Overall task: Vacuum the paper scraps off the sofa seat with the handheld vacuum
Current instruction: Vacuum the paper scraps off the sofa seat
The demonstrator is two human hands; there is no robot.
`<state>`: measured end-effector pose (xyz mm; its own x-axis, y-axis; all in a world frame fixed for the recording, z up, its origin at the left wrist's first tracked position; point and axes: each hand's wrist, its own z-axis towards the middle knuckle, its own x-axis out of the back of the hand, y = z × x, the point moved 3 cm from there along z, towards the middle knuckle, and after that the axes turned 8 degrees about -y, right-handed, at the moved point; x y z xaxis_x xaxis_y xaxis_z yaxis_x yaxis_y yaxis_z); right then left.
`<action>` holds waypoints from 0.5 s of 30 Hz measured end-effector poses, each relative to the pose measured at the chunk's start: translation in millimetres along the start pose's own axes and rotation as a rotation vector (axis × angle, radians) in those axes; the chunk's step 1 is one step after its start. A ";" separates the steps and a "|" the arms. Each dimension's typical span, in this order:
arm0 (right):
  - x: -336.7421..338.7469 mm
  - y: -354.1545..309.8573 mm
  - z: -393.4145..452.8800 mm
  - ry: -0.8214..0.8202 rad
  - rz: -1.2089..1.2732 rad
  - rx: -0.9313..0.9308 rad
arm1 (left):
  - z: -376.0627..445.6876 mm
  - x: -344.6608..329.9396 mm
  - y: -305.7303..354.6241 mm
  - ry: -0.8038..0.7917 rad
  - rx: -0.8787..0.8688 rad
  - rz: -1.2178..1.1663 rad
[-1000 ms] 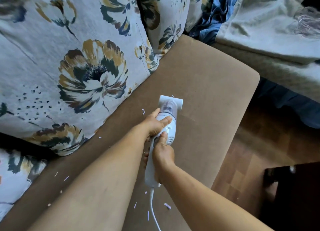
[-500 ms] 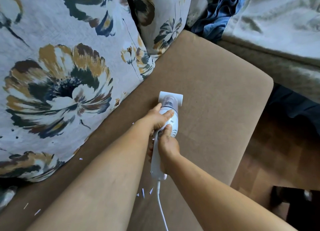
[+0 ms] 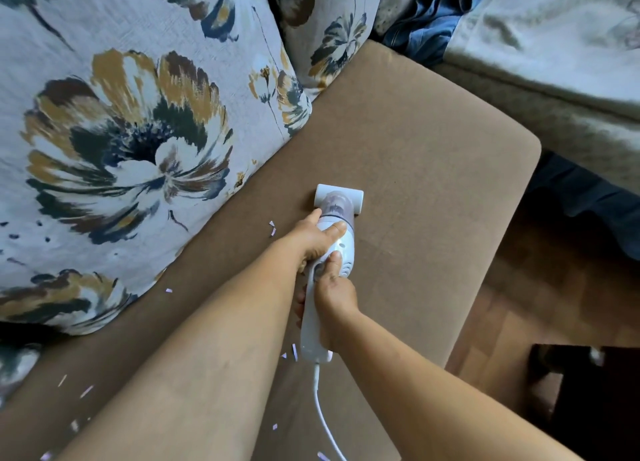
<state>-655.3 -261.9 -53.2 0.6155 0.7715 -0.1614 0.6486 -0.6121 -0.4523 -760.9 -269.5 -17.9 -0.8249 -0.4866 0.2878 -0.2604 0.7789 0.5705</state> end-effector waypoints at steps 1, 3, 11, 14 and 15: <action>-2.4 9.8 -6.3 0.000 0.005 -0.001 | -7.6 -2.5 -8.6 -0.003 -0.002 0.003; -6.9 29.7 -16.0 0.002 0.003 -0.005 | -19.6 -7.0 -25.9 -0.010 -0.005 -0.008; -26.5 115.4 -64.0 0.029 0.048 0.001 | -74.7 -25.7 -103.1 -0.054 -0.016 -0.048; -35.5 145.3 -81.4 0.037 0.051 -0.006 | -94.1 -29.3 -131.2 -0.054 0.002 -0.029; -37.8 154.6 -87.4 0.044 0.060 -0.012 | -102.1 -31.0 -138.9 -0.056 0.002 -0.035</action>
<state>-539.1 -400.8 -40.4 0.6724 0.7249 -0.1497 0.6148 -0.6595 -0.4326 -648.0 -403.0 -27.6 -0.8422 -0.4904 0.2241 -0.2902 0.7626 0.5780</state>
